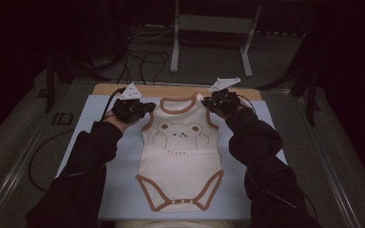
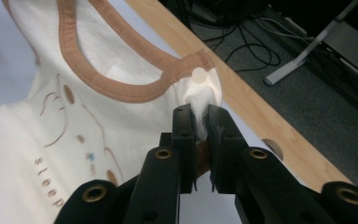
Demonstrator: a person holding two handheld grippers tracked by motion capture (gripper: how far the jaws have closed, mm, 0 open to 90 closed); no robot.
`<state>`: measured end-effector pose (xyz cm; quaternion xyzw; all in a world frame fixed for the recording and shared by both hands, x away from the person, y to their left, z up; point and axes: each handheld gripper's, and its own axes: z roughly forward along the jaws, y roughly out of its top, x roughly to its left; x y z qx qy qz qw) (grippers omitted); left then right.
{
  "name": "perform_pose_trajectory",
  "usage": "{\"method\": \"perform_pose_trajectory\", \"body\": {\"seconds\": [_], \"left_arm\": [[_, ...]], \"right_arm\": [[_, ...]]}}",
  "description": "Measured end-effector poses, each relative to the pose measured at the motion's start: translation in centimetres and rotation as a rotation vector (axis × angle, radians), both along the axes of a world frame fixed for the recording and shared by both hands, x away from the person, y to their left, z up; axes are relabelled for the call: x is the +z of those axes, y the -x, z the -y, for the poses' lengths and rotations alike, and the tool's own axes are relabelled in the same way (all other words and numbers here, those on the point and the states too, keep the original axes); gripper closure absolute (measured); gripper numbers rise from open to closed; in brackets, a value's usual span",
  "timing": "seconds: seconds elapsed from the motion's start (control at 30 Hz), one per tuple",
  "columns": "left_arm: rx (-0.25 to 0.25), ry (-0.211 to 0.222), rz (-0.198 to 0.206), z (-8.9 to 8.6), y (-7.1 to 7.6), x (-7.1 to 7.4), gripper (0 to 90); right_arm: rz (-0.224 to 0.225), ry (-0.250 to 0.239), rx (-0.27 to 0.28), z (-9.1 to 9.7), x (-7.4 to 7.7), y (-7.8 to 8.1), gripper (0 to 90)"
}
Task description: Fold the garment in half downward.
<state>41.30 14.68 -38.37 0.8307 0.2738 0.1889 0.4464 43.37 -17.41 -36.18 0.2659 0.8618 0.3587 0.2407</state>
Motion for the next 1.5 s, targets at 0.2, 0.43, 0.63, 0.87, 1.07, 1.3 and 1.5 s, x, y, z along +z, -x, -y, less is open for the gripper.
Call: {"method": "perform_pose_trajectory", "body": {"seconds": [0.2, 0.43, 0.63, 0.87, 1.07, 1.3, 1.5], "left_arm": [[-0.028, -0.007, -0.018, 0.3, 1.2, -1.0, 87.5], [-0.063, -0.014, -0.016, 0.7, 3.2, -1.6, 87.5], [-0.102, -0.012, -0.01, 1.0, 5.1, -1.9, 87.5], [-0.135, -0.019, -0.022, 0.9, 7.0, -2.9, 87.5], [-0.145, -0.012, -0.042, 0.5, 8.1, -3.6, 87.4], [-0.177, -0.008, -0.046, 0.4, 10.1, -4.2, 87.4], [-0.196, -0.021, -0.062, 0.1, 11.4, -5.0, 87.4]], "right_arm": [[-0.016, -0.006, 0.019, 0.4, -0.9, 1.7, 82.5], [-0.023, -0.004, 0.047, 0.6, -1.9, 3.7, 82.5], [-0.017, -0.011, 0.071, 0.9, -2.2, 5.8, 82.5], [-0.036, -0.028, 0.094, 1.2, -3.2, 8.0, 82.4], [-0.059, -0.014, 0.114, 1.5, -4.3, 9.5, 82.4], [-0.063, -0.037, 0.134, 1.8, -4.4, 11.4, 82.4], [-0.088, -0.049, 0.154, 1.8, -5.2, 12.9, 82.4]]}}
